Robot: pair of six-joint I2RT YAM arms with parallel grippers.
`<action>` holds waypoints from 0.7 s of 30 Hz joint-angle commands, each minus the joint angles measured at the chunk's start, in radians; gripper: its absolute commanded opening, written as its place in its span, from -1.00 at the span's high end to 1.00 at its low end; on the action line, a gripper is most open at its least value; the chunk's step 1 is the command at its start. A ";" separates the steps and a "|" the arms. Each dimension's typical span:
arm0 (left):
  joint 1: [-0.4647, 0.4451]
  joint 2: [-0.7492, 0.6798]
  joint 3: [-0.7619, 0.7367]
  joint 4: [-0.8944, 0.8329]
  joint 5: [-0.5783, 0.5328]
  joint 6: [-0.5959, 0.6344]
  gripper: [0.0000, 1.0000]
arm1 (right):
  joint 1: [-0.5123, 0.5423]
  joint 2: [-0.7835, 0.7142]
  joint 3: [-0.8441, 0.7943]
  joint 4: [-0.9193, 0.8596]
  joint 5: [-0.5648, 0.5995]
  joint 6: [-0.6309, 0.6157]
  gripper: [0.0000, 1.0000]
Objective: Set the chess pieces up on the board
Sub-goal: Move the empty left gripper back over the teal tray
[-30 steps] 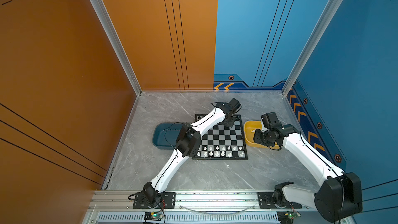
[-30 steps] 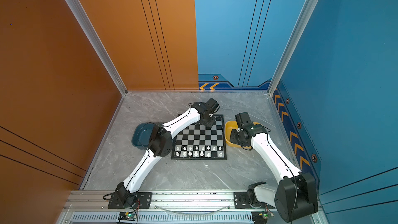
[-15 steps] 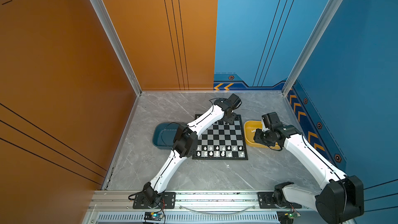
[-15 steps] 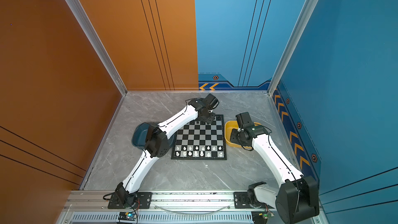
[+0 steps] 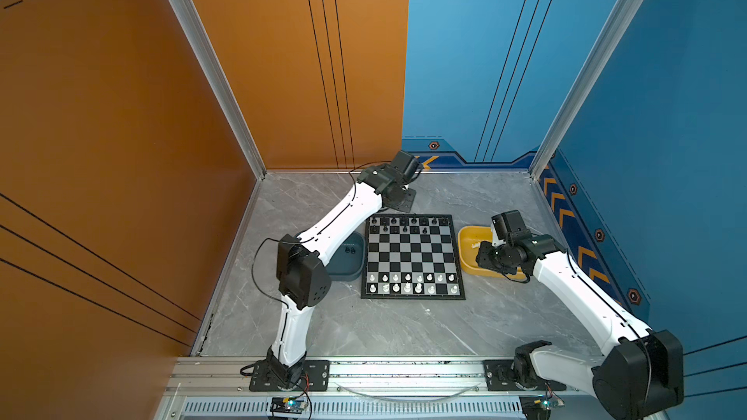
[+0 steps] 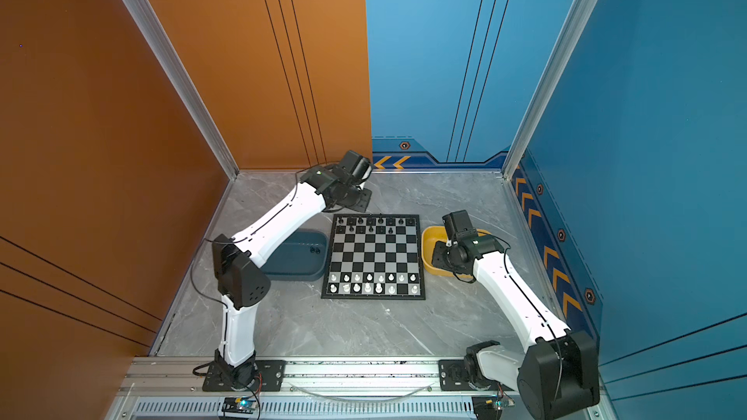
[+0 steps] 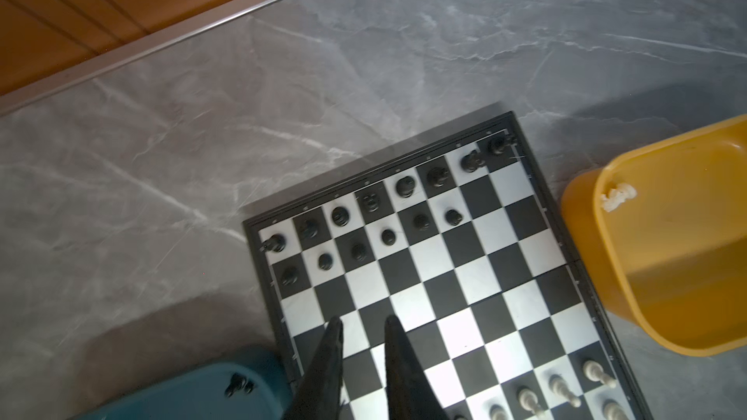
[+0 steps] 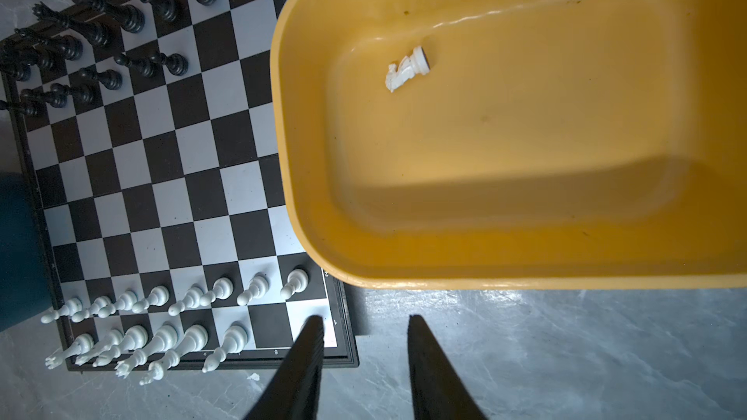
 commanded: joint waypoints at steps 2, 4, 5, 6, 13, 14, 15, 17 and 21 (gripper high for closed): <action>0.079 -0.115 -0.233 0.036 -0.021 -0.055 0.57 | 0.014 0.030 0.036 -0.008 0.002 0.001 0.25; 0.123 -0.168 -0.345 0.069 -0.009 -0.081 0.57 | 0.021 0.043 0.048 -0.008 0.002 0.001 0.25; 0.143 -0.191 -0.396 0.084 -0.006 -0.092 0.57 | 0.026 0.050 0.055 -0.009 0.001 0.001 0.25; 0.162 -0.210 -0.442 0.097 -0.003 -0.101 0.57 | 0.030 0.058 0.062 -0.008 0.003 -0.001 0.25; 0.238 -0.242 -0.627 0.165 0.031 -0.132 0.57 | 0.061 0.099 0.100 -0.014 0.014 0.000 0.26; 0.244 -0.236 -0.642 0.174 0.039 -0.136 0.57 | 0.066 0.104 0.104 -0.015 0.014 0.000 0.26; 0.249 -0.227 -0.653 0.187 0.046 -0.138 0.57 | 0.072 0.108 0.108 -0.016 0.017 0.002 0.26; 0.256 -0.206 -0.662 0.200 0.059 -0.140 0.57 | 0.079 0.114 0.114 -0.020 0.023 0.002 0.26; 0.261 -0.159 -0.661 0.206 0.074 -0.139 0.58 | 0.086 0.108 0.117 -0.027 0.035 0.007 0.26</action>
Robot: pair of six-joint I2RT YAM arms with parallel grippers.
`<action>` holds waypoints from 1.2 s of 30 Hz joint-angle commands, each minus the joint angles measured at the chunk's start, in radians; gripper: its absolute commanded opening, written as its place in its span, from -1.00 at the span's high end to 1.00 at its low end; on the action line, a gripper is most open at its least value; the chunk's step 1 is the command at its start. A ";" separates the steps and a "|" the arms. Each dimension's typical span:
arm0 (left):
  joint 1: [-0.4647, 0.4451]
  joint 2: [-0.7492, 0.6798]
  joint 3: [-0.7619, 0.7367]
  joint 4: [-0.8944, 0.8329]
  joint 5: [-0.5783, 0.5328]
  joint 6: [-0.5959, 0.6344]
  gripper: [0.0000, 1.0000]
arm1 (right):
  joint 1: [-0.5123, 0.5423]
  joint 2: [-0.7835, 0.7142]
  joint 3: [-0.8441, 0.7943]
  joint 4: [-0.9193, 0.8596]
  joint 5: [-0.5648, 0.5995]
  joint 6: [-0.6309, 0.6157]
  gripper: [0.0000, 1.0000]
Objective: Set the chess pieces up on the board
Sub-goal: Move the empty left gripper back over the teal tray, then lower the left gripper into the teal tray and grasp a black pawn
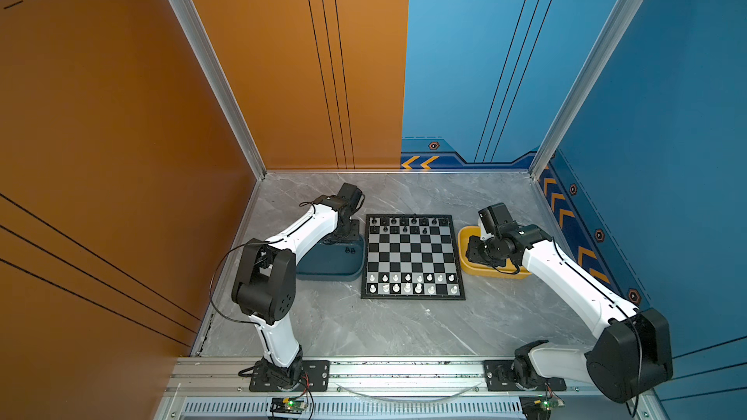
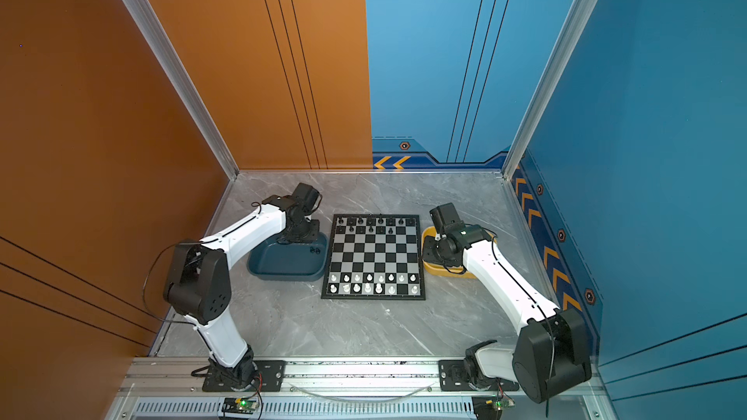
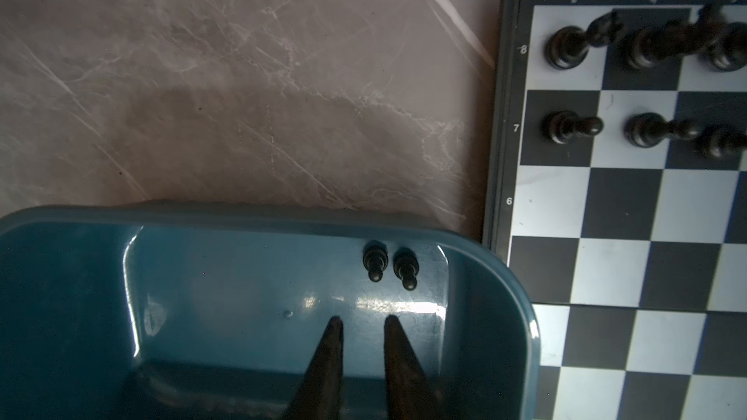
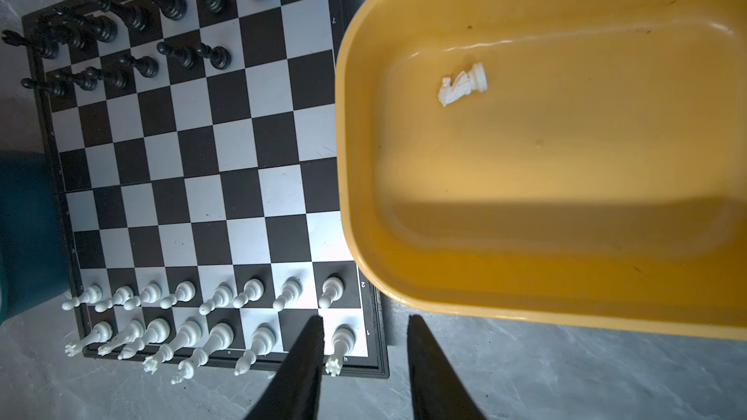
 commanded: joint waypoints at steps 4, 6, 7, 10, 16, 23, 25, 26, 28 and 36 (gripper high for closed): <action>0.016 0.060 -0.009 0.040 0.042 -0.018 0.58 | 0.006 -0.002 0.020 -0.029 0.041 0.011 0.26; 0.020 0.071 -0.009 0.040 0.047 -0.018 0.58 | 0.006 -0.001 0.018 -0.029 0.041 0.011 0.26; 0.021 0.075 -0.010 0.039 0.048 -0.019 0.58 | 0.006 -0.001 0.021 -0.028 0.041 0.011 0.26; 0.024 0.082 -0.015 0.039 0.048 -0.021 0.58 | 0.007 0.004 0.022 -0.030 0.041 0.013 0.26; 0.027 0.093 -0.023 0.039 0.050 -0.024 0.58 | 0.010 0.012 0.024 -0.030 0.039 0.013 0.26; 0.029 0.112 -0.033 0.039 0.053 -0.034 0.59 | 0.014 0.016 0.024 -0.027 0.039 0.013 0.26; 0.030 0.118 -0.035 0.039 0.053 -0.036 0.59 | 0.013 0.018 0.025 -0.026 0.037 0.013 0.26; 0.032 0.120 -0.037 0.039 0.053 -0.037 0.59 | 0.014 0.019 0.026 -0.026 0.037 0.013 0.26; 0.034 0.126 -0.038 0.039 0.052 -0.038 0.59 | 0.015 0.021 0.026 -0.026 0.037 0.013 0.26; 0.035 0.147 -0.032 0.040 0.057 -0.040 0.60 | 0.017 0.023 0.027 -0.024 0.040 0.014 0.26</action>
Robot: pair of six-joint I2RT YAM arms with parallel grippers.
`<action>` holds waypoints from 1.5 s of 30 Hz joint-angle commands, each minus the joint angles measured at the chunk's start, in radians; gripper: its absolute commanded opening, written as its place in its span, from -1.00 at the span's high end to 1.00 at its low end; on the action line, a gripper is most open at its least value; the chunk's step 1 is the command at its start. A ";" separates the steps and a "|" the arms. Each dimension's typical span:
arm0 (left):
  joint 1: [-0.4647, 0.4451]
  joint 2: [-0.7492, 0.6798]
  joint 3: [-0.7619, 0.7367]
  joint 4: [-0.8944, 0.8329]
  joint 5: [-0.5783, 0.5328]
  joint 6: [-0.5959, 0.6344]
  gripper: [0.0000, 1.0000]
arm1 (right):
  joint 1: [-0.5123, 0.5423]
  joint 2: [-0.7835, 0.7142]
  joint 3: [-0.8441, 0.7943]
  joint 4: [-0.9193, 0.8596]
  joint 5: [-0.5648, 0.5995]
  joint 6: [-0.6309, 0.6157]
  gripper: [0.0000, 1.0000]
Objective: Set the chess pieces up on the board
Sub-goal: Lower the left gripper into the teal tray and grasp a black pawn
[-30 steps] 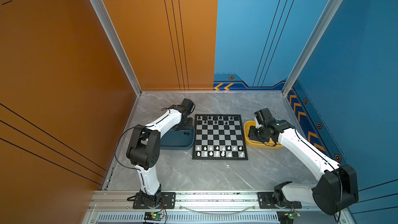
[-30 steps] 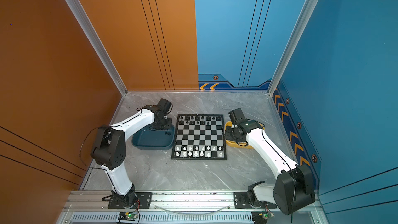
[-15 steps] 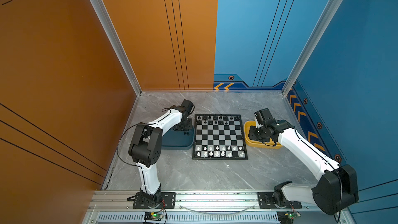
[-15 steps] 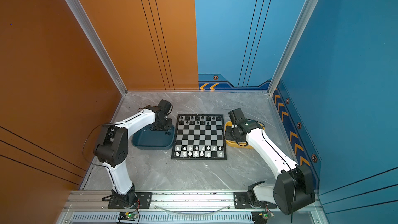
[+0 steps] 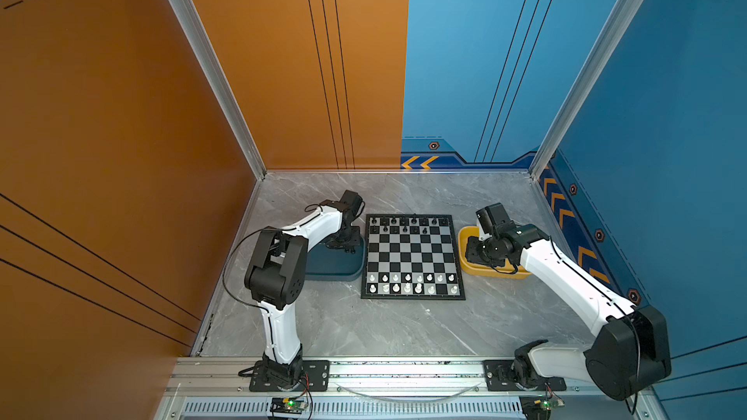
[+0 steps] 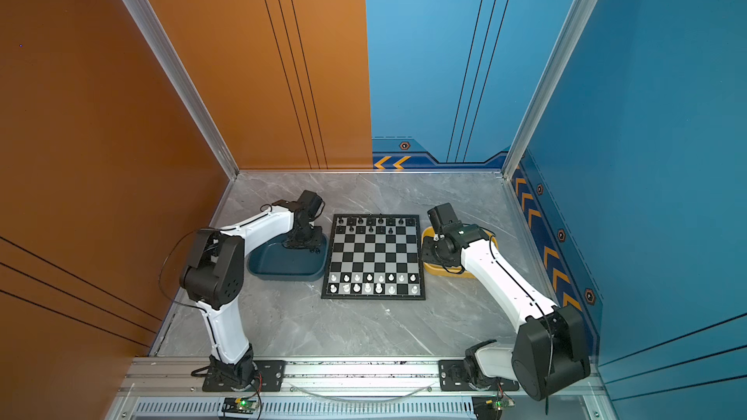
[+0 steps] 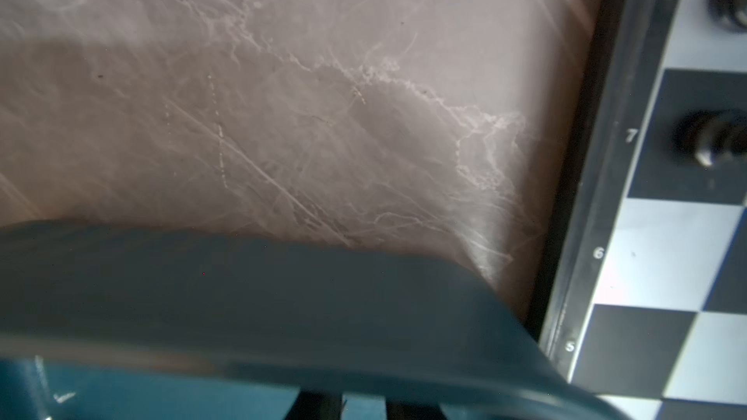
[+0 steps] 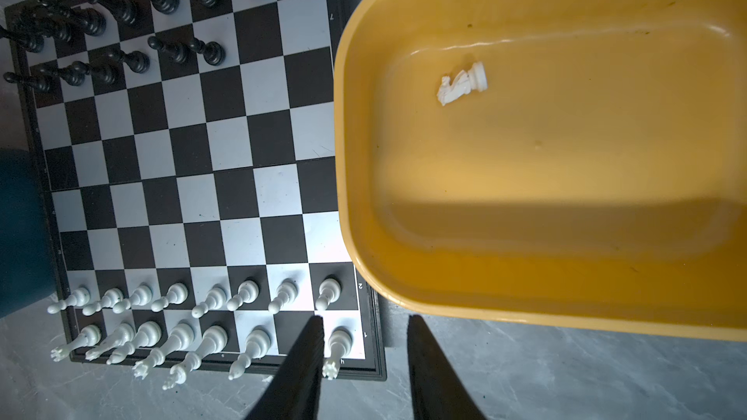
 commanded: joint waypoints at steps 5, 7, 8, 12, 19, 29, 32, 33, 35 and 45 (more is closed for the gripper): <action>0.006 0.031 -0.005 -0.005 0.025 -0.017 0.60 | 0.007 0.015 0.026 -0.021 0.019 0.014 0.26; 0.006 0.033 -0.004 -0.006 0.029 -0.017 0.60 | 0.007 0.016 0.027 -0.020 0.018 0.014 0.26; 0.004 0.034 -0.002 -0.006 0.031 -0.017 0.60 | 0.007 0.017 0.026 -0.021 0.018 0.014 0.26; 0.001 0.041 0.002 -0.005 0.031 -0.019 0.64 | 0.007 0.017 0.026 -0.020 0.019 0.014 0.26; 0.001 0.045 0.002 -0.006 0.033 -0.017 0.74 | 0.007 0.018 0.025 -0.021 0.020 0.012 0.26; 0.000 0.002 0.014 -0.022 0.041 -0.011 1.00 | 0.007 0.018 0.025 -0.018 0.019 0.011 0.26; -0.005 -0.022 0.029 -0.050 0.027 -0.007 1.00 | 0.007 0.020 0.025 -0.018 0.018 0.009 0.26; -0.008 -0.033 0.035 -0.058 0.019 -0.005 1.00 | 0.007 0.021 0.027 -0.016 0.018 0.009 0.26; -0.015 -0.057 0.045 -0.076 0.004 -0.002 1.00 | 0.007 0.023 0.028 -0.013 0.014 0.009 0.26; -0.146 -0.096 0.251 -0.186 -0.100 0.033 1.00 | 0.002 -0.001 0.009 -0.013 0.021 0.003 0.26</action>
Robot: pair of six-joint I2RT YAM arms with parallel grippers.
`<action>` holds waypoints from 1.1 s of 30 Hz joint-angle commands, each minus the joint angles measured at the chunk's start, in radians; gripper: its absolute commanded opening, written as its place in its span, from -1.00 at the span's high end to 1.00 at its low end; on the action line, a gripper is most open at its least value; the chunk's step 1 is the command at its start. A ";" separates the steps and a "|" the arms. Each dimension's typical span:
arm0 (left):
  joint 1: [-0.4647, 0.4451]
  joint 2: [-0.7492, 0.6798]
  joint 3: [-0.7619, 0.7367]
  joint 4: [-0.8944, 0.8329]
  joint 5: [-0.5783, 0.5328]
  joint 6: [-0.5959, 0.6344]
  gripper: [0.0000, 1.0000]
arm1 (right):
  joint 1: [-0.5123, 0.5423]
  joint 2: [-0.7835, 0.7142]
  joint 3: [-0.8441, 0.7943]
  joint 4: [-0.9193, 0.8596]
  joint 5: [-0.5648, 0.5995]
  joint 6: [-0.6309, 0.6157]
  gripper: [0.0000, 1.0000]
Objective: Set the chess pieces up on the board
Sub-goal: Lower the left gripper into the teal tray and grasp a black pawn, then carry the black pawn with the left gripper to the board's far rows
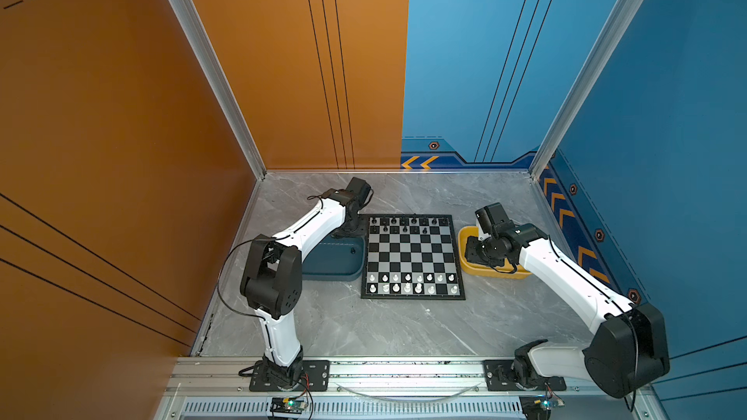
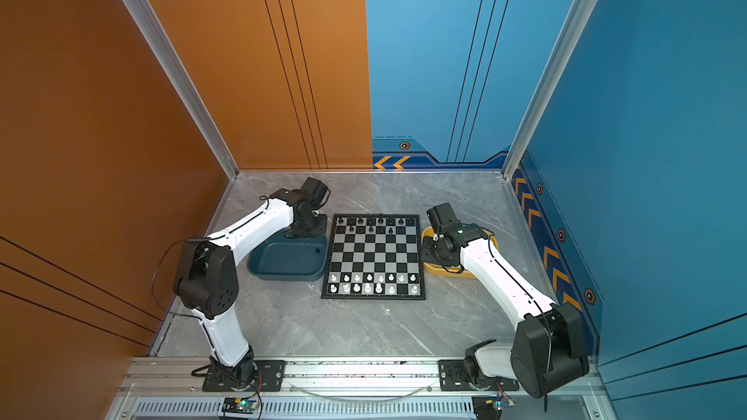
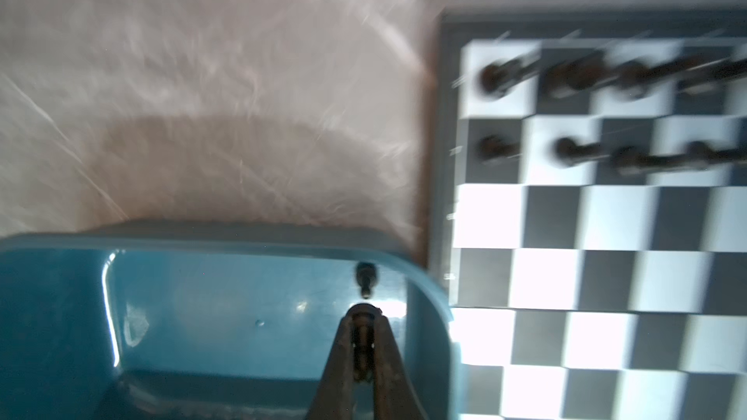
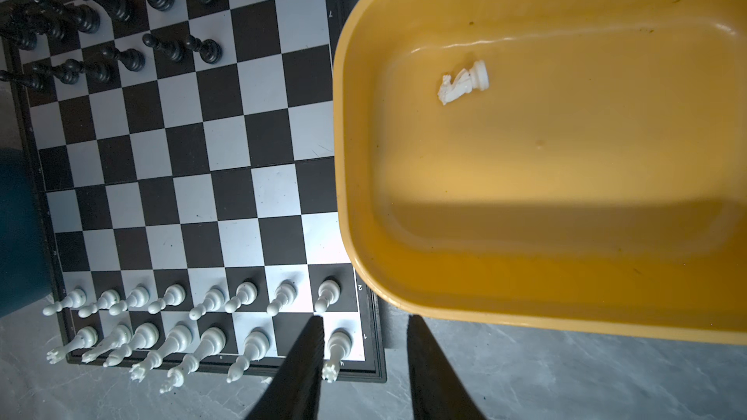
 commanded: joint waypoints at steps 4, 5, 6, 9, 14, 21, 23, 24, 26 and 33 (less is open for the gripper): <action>-0.107 0.019 0.161 -0.071 -0.038 0.036 1.00 | -0.010 -0.034 -0.011 -0.012 0.023 0.003 0.26; -0.123 0.031 0.184 -0.072 -0.038 0.038 1.00 | -0.013 -0.039 -0.015 -0.013 0.023 0.001 0.26; -0.141 0.048 0.211 -0.075 -0.037 0.039 1.00 | -0.016 -0.045 -0.018 -0.013 0.023 0.002 0.26; -0.193 0.098 0.281 -0.076 -0.044 0.044 1.00 | -0.030 -0.065 -0.032 -0.012 0.022 -0.001 0.26; -0.266 0.202 0.403 -0.076 -0.020 0.067 1.00 | -0.060 -0.100 -0.061 -0.012 0.014 -0.006 0.25; -0.324 0.352 0.576 -0.076 0.046 0.081 1.00 | -0.098 -0.133 -0.091 -0.019 -0.001 -0.015 0.25; -0.335 0.383 0.615 -0.074 0.054 0.079 1.00 | -0.108 -0.142 -0.097 -0.021 -0.006 -0.018 0.25; -0.338 0.401 0.637 -0.074 0.061 0.079 1.00 | -0.114 -0.146 -0.101 -0.023 -0.007 -0.021 0.25; -0.345 0.432 0.672 -0.074 0.067 0.079 1.00 | -0.125 -0.152 -0.106 -0.023 -0.013 -0.026 0.25; -0.362 0.543 0.787 -0.074 0.100 0.079 1.00 | -0.152 -0.157 -0.116 -0.024 -0.027 -0.037 0.25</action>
